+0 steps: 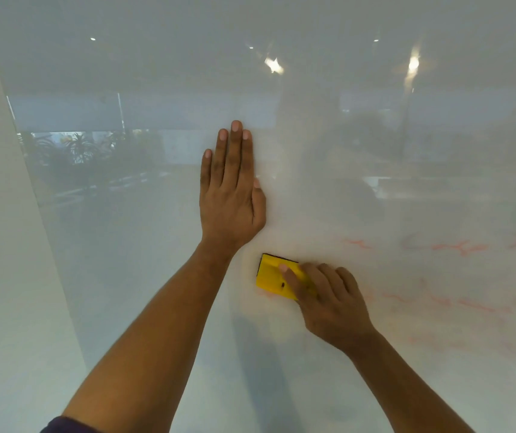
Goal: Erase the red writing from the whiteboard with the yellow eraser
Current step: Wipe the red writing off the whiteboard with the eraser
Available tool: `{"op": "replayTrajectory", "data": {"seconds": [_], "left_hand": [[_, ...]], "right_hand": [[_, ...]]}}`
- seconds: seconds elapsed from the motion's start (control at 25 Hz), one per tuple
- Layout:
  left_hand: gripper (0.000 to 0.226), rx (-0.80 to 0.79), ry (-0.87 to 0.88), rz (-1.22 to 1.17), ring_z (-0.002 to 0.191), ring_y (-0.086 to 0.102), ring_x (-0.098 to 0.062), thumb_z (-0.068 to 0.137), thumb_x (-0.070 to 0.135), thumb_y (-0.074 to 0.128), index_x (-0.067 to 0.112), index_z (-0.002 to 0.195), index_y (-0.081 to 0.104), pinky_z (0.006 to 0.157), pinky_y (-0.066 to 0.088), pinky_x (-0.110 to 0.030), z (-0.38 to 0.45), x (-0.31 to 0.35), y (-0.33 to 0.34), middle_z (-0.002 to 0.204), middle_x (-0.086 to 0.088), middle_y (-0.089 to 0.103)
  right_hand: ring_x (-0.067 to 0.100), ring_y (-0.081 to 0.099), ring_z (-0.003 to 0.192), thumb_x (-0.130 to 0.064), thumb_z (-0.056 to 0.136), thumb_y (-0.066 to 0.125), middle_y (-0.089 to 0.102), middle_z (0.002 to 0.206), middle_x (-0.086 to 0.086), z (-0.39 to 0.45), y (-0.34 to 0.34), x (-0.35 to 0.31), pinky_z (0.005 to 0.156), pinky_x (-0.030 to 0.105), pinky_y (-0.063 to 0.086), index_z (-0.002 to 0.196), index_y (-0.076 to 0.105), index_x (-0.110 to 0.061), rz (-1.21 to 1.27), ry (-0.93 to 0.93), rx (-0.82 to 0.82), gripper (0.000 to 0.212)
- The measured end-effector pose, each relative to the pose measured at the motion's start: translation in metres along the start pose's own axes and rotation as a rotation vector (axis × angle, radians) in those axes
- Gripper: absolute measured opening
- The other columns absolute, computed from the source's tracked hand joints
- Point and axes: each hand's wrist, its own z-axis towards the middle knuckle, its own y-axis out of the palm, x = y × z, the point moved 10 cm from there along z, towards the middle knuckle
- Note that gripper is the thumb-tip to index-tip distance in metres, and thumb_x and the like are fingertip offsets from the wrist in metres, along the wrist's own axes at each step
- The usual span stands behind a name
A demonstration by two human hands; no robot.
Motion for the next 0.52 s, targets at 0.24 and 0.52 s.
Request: {"op": "replayTrajectory", "data": {"seconds": [0.24,0.52], "left_hand": [[0.068,0.001,-0.032,-0.002,0.162,0.021,-0.036,0.101,0.020,0.034,-0.006,0.163,0.028,0.134,0.017,-0.048,-0.002,0.006,0.003,0.172,-0.024,0.026],[0.067,-0.015,-0.011,0.011,0.162,0.021,-0.037,0.103,0.021,0.033,-0.008,0.163,0.027,0.134,0.018,-0.049,-0.001,0.014,0.008,0.172,-0.026,0.025]], "right_hand": [[0.038,0.054,0.099,-0.025,0.090,0.063,0.052,0.122,0.016,0.003,-0.015,0.037,0.083,0.045,0.041,0.145,0.048,-0.012,0.056,0.231,0.040,0.059],[0.038,0.054,0.101,-0.028,0.091,0.061,0.056,0.119,0.019,-0.010,-0.025,0.072,0.084,0.046,0.042,0.145,0.048,-0.011,0.082,0.386,0.074,0.058]]}}
